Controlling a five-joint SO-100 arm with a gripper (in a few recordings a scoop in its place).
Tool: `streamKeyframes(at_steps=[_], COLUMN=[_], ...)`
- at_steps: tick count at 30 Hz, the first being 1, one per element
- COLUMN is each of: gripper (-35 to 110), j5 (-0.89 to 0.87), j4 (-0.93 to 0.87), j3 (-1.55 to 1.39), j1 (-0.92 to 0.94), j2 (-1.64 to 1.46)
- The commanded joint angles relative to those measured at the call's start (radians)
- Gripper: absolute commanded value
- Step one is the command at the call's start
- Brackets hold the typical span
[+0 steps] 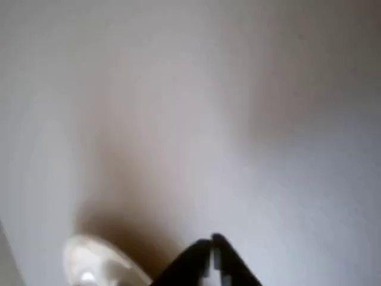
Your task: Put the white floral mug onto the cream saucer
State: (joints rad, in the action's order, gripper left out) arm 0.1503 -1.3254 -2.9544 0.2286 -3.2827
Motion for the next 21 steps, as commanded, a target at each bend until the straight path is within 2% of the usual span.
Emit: streamKeyframes(at_steps=[1,21], gripper=[-2,-2], j5=[-0.006,-0.006], j4=[0.017,0.017], j3=[-0.002,-0.002], j1=[0.011,0.011], j2=[-0.009,-0.009])
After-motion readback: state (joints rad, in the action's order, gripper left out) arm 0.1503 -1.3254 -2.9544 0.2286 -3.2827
